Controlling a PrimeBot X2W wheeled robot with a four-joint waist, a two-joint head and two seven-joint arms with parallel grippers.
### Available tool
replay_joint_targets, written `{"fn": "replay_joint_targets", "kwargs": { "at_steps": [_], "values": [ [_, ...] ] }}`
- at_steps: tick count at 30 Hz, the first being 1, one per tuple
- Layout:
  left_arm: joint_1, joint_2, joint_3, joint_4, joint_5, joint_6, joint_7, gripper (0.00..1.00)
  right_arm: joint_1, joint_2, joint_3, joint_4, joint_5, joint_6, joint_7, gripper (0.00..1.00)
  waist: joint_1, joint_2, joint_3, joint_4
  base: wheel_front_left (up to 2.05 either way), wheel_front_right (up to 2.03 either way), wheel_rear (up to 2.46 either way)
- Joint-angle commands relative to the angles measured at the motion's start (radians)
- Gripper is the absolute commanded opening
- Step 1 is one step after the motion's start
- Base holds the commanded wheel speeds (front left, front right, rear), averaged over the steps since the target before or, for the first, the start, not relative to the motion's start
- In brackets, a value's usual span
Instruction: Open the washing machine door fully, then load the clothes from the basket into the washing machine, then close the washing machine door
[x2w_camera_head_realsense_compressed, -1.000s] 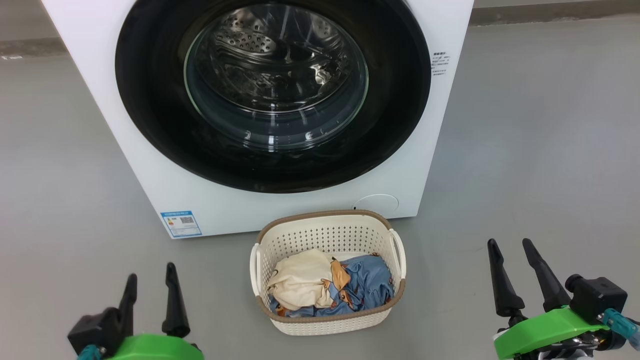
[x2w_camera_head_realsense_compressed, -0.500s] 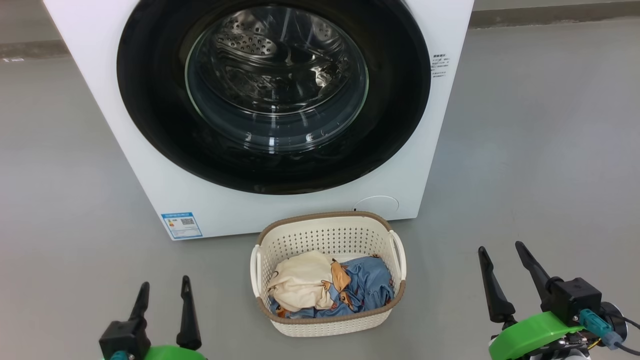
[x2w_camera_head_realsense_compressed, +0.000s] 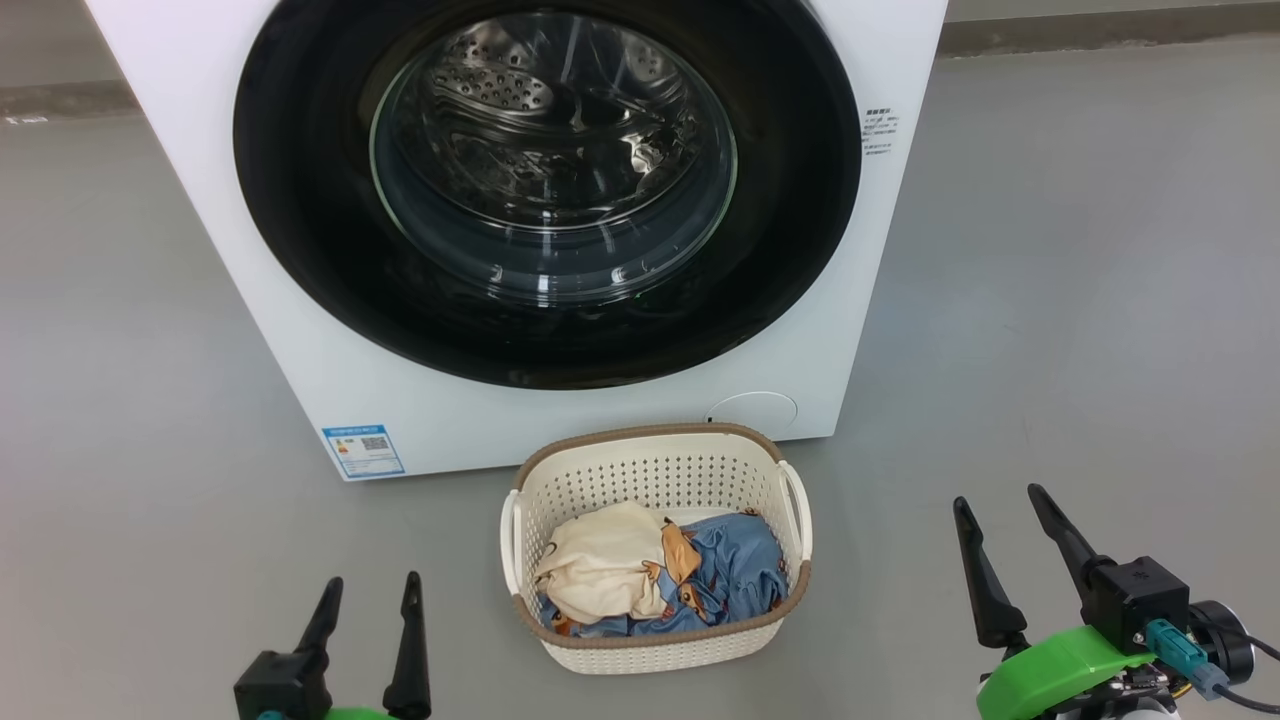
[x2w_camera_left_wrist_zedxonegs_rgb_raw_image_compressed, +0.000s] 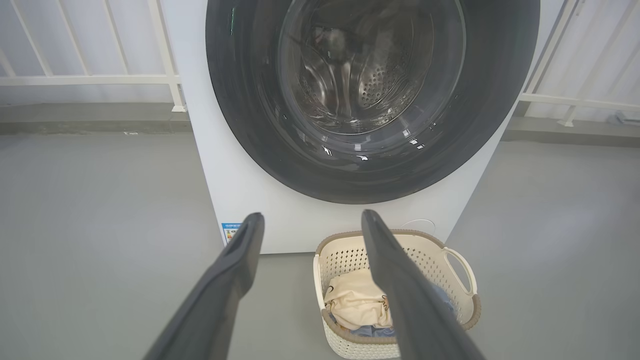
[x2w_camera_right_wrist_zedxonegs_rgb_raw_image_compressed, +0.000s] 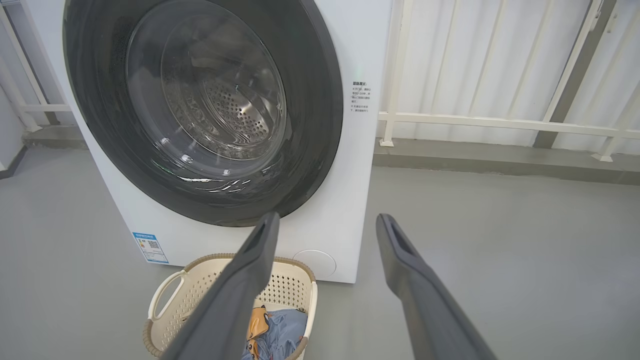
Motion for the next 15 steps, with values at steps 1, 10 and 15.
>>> {"fn": "replay_joint_targets", "kwargs": {
  "at_steps": [1,10,15],
  "values": [
    [-0.046,0.012,0.028,-0.015,-0.003,-0.007,-0.014,1.0,-0.04,-0.009,0.021,-0.018,0.002,0.002,-0.013,1.0,0.0,0.0,0.0,0.0,0.0,0.0,0.0],
    [-0.045,0.012,0.025,-0.004,-0.003,-0.011,-0.014,1.0,-0.041,-0.009,0.025,-0.006,0.011,0.002,-0.017,1.0,0.0,0.0,0.001,-0.002,0.0,0.0,0.0],
    [-0.046,0.012,0.026,-0.004,-0.005,-0.011,-0.014,1.0,-0.042,-0.009,0.026,-0.003,0.014,0.002,-0.018,1.0,0.0,0.0,0.003,-0.002,0.0,0.0,0.0]
  ]
}}
